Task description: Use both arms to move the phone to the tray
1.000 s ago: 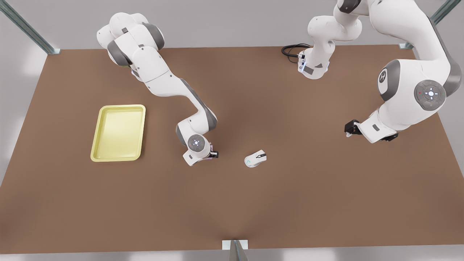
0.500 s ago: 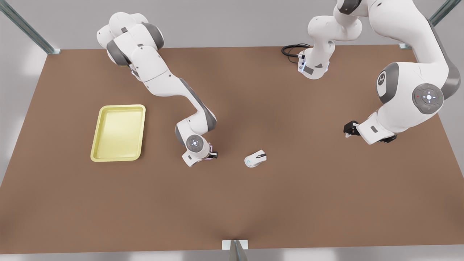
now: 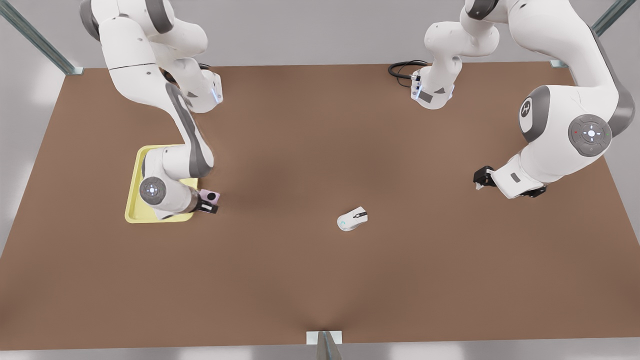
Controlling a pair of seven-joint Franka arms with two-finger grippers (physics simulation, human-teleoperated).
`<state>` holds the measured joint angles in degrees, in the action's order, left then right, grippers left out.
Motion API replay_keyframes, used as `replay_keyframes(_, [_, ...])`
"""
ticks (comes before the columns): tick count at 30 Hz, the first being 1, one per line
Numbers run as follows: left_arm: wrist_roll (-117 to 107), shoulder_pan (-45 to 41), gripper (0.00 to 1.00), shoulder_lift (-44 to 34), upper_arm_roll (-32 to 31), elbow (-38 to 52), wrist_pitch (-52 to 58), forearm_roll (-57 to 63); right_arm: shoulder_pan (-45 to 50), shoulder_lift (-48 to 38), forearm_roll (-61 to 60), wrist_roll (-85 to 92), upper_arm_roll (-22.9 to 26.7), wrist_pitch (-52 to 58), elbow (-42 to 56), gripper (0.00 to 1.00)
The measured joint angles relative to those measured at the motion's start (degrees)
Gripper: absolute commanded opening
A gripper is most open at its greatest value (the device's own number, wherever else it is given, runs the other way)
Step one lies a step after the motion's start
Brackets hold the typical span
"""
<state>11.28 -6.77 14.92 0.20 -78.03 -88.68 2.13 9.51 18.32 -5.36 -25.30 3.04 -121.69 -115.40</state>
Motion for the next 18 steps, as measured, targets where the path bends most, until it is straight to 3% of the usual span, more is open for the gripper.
replay_keyframes(5, [-0.3, 0.0, 1.0, 0.0, 0.0, 0.0, 0.0, 0.0, -10.6, -2.6, 6.1, 12.9, 8.0, 2.9, -6.9, 0.72])
replay_keyframes(10, [-0.6, 0.0, 1.0, -0.9, 1.3, 0.7, -0.3, 0.2, -12.9, -0.5, 8.2, 25.4, 9.0, 3.5, -11.8, 0.73])
replay_keyframes(11, [-0.6, 0.1, 1.0, -1.0, 1.4, 0.9, -0.3, 0.3, -12.6, -0.3, 8.3, 27.5, 9.0, 3.5, -11.8, 0.75])
replay_keyframes(12, [-0.7, 0.1, 1.0, -1.0, 1.5, 1.0, -0.4, 0.4, -12.4, -0.3, 8.6, 29.4, 9.0, 3.5, -11.7, 1.0])
replay_keyframes(18, [-0.9, -0.1, 1.0, -1.1, 1.6, 1.0, -0.8, 0.7, -9.2, -5.2, 8.8, 38.5, 8.8, 5.2, -7.2, 1.0])
